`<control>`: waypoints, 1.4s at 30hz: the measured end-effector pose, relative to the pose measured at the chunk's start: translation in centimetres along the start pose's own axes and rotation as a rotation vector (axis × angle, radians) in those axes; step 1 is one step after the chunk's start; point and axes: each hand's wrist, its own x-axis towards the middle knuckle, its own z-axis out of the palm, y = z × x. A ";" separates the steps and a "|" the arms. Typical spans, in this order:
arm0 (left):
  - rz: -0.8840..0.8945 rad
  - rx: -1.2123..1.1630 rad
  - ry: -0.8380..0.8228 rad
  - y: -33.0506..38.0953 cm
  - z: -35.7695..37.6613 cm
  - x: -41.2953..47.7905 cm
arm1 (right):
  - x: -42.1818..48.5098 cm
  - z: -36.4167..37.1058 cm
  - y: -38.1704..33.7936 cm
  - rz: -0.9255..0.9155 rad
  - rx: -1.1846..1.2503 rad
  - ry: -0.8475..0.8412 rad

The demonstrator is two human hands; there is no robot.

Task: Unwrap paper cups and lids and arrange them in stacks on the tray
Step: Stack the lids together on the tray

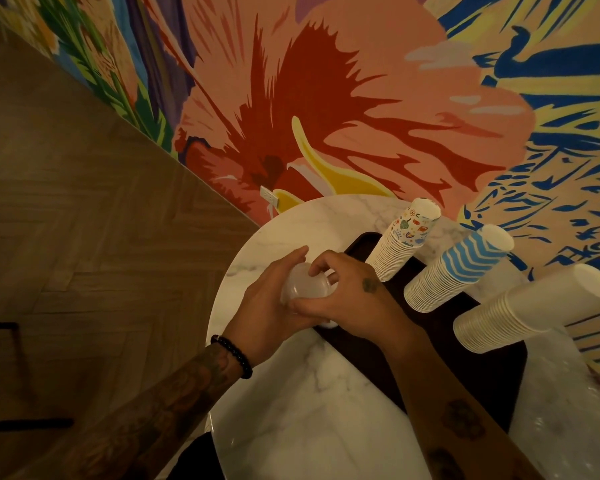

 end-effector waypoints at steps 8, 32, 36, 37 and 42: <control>0.008 0.013 -0.006 -1.1 0.1 -0.4 | 0.1 -0.1 1.0 0.054 0.095 -0.032; -0.076 0.027 0.072 -3.1 -1.3 0.0 | 1.2 -0.9 5.7 0.155 -0.122 0.080; -0.075 0.021 0.071 -3.1 -1.2 0.1 | 1.1 -0.9 5.8 0.153 -0.106 0.082; -0.075 0.019 0.071 -3.0 -1.1 0.1 | 1.1 -0.9 5.9 0.152 -0.114 0.080; -0.066 0.025 0.069 -2.8 -0.8 0.1 | 1.0 -0.7 5.7 0.158 -0.187 0.060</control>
